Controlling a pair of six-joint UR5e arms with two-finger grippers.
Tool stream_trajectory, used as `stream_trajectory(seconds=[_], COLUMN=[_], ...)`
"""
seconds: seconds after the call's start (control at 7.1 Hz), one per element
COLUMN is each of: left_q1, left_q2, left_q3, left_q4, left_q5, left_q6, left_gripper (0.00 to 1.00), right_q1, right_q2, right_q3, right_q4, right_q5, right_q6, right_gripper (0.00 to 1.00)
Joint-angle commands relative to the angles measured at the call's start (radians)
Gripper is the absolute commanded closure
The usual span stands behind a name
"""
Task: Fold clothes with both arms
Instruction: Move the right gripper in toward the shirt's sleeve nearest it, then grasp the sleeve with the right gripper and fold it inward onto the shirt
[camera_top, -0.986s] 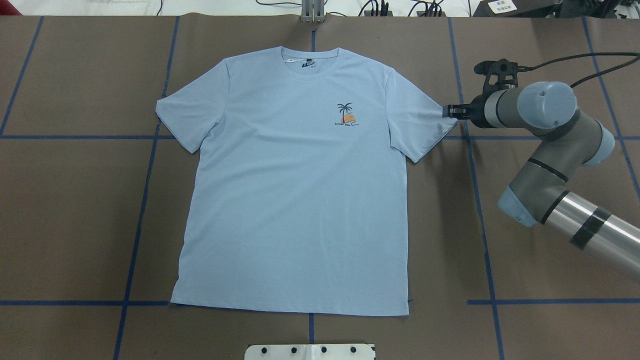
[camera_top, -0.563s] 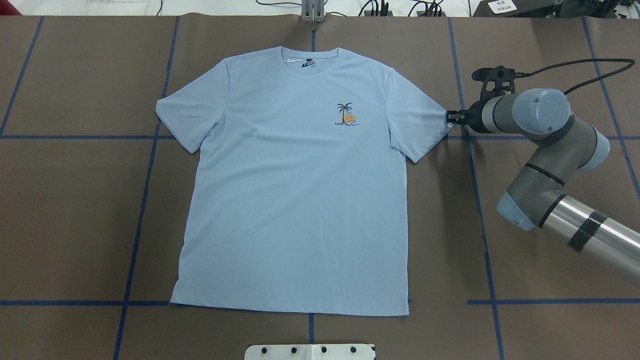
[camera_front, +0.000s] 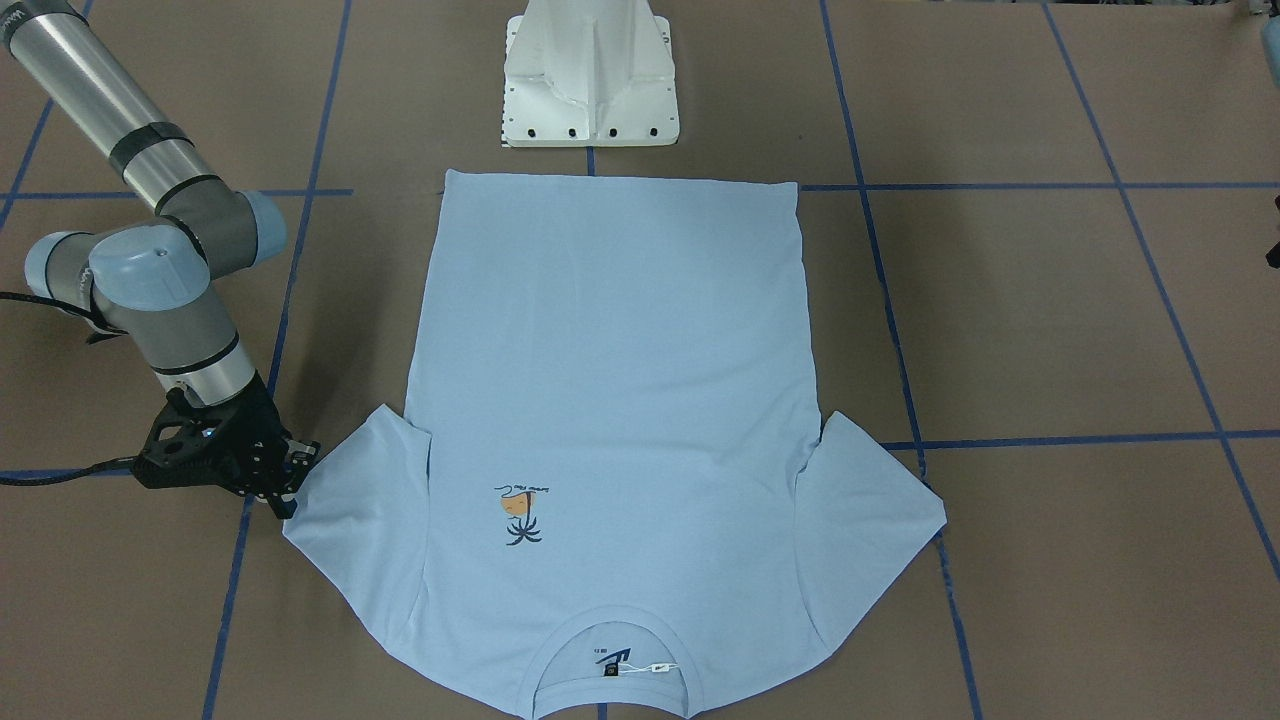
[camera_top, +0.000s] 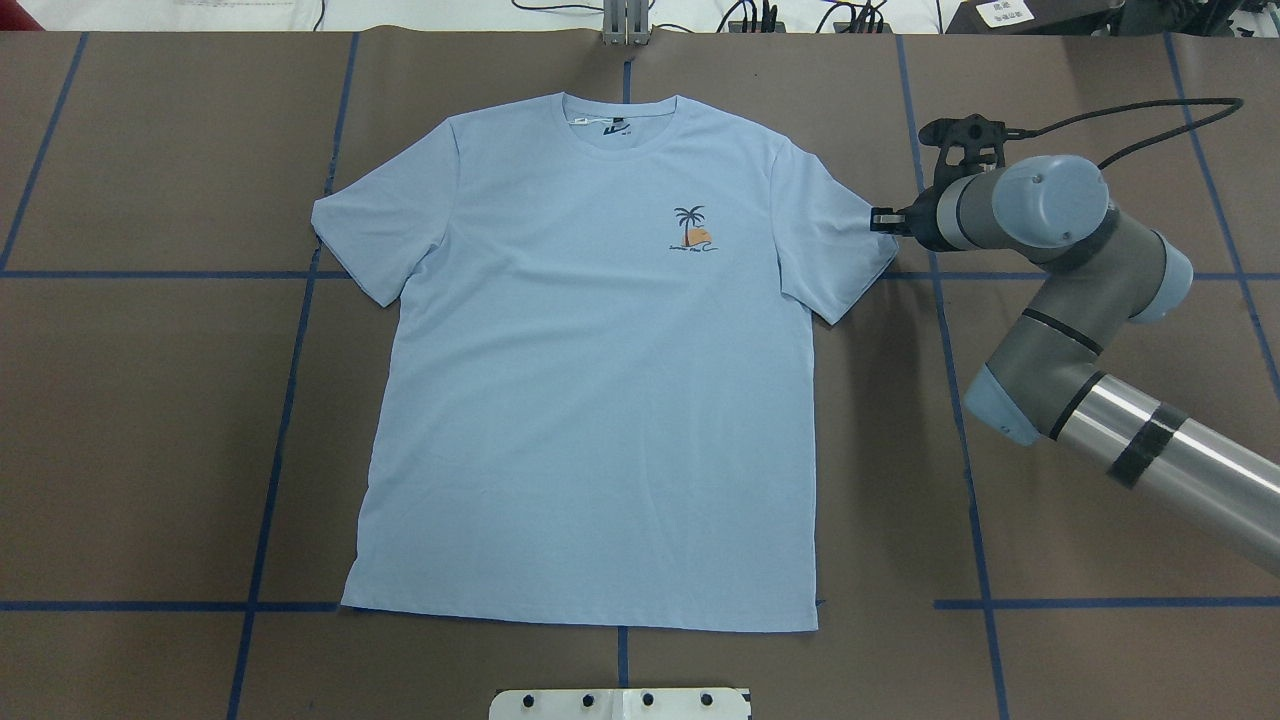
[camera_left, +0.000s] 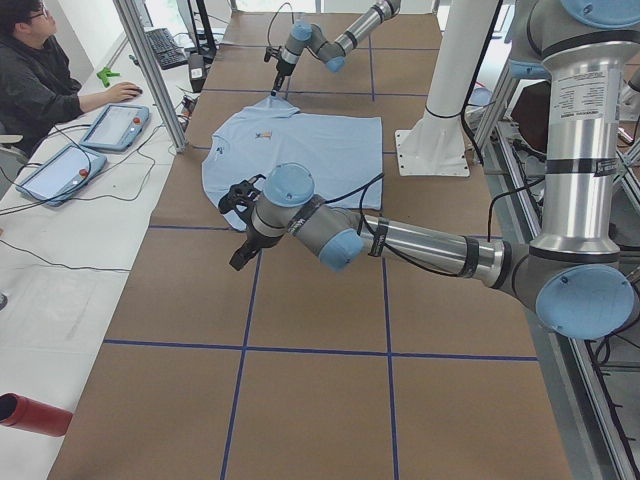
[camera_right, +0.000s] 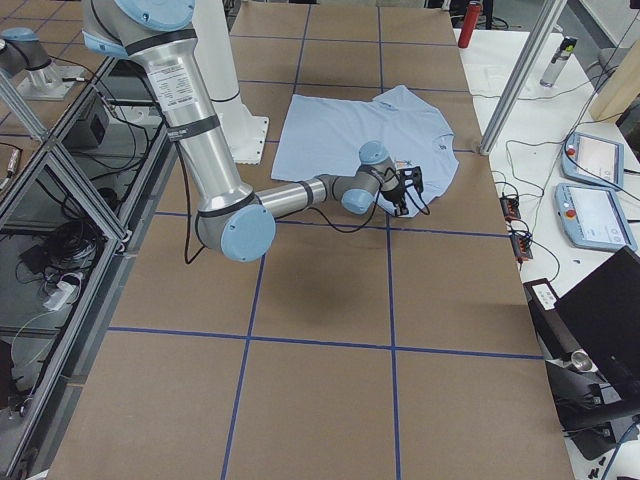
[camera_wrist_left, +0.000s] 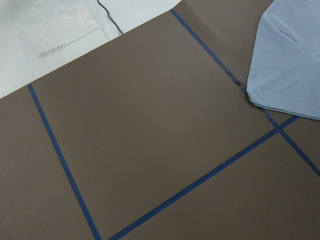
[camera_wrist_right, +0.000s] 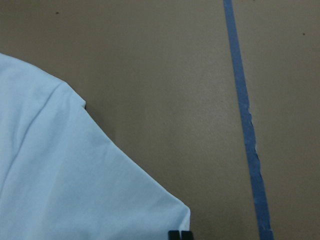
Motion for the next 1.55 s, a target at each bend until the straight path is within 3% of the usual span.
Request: stream_trajectory(seconds=[0.0, 0.14, 0.42, 0.56, 0.84, 1.13, 1.41], left_q1=[-0.001, -0.001, -0.001, -0.001, -0.001, -0.001, -0.001], left_q2=[0.001, 0.001, 0.001, 0.0, 0.001, 0.0, 0.0], left_q3=[-0.002, -0.002, -0.002, -0.002, -0.004, -0.002, -0.005], left_q4=[0.0, 0.0, 0.0, 0.0, 0.0, 0.0, 0.0], left_q5=[0.0, 0.001, 0.001, 0.001, 0.001, 0.001, 0.001], left_q6=[0.0, 0.0, 0.0, -0.001, -0.001, -0.001, -0.001], left_gripper=[0.0, 0.0, 0.0, 0.0, 0.0, 0.0, 0.0], right_q1=[-0.003, -0.011, -0.076, -0.116, -0.137, -0.147, -0.147], right_q2=[0.104, 0.164, 0.244, 0.278, 0.313, 0.426, 0.439], right_q3=[0.016, 0.021, 0.078, 0.064, 0.018, -0.119, -0.128], right_q4=[-0.191, -0.278, -0.476, -0.503, -0.505, -0.498, -0.497], right_q5=[-0.042, -0.06, -0.179, -0.23, -0.249, -0.277, -0.281], right_q6=[0.005, 0.069, 0.168, 0.215, 0.266, 0.33, 0.335], right_gripper=[1.0, 1.0, 1.0, 1.0, 1.0, 1.0, 1.0])
